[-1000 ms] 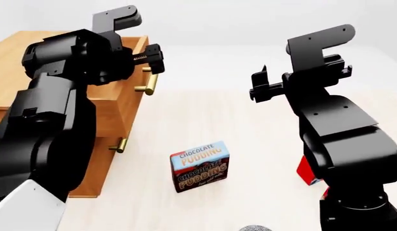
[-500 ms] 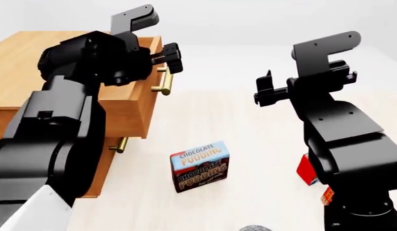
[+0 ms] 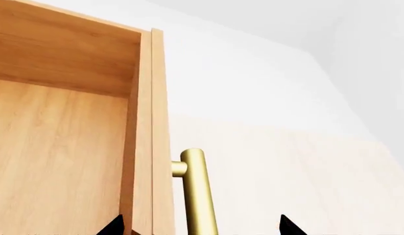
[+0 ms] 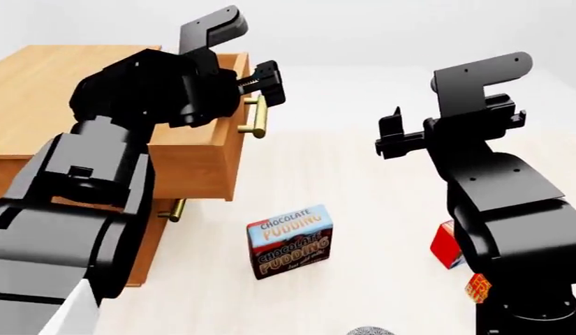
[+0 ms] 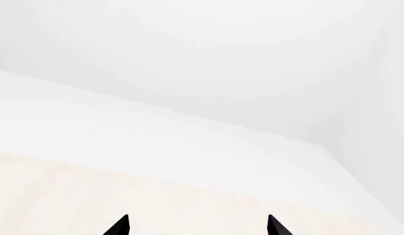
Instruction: Put the bowl in the top drawer of the cabinet.
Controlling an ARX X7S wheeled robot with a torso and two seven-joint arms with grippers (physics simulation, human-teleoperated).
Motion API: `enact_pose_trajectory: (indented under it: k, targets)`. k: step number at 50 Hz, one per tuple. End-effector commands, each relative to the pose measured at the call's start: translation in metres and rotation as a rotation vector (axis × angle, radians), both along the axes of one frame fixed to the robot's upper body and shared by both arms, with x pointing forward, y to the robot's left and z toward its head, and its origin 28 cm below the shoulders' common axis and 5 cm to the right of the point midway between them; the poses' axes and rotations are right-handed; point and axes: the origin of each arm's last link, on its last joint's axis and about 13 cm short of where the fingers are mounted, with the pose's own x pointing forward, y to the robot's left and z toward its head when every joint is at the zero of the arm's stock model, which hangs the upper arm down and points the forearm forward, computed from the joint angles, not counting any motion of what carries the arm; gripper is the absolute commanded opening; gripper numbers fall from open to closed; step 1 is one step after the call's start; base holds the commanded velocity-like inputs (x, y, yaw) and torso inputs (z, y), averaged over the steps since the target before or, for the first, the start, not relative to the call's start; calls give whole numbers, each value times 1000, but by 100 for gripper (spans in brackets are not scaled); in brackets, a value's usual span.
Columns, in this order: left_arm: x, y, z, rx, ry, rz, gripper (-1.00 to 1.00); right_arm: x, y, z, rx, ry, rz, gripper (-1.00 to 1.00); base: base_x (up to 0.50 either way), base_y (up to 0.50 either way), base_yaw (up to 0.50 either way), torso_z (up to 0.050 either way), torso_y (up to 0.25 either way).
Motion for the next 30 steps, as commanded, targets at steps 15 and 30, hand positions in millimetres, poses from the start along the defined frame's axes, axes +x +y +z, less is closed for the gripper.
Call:
enact_pose_trajectory:
  k: [15, 30]
  targets:
    - [-12, -23, -59, -165, 256, -103, 100, -7, -6, -2, 7, 4, -30, 100, 0, 0, 0, 0, 0]
    - [-15, -36, -64, -158, 275, -144, 100, -5, -6, -5, 11, 12, -44, 100, 0, 0, 0, 0, 0]
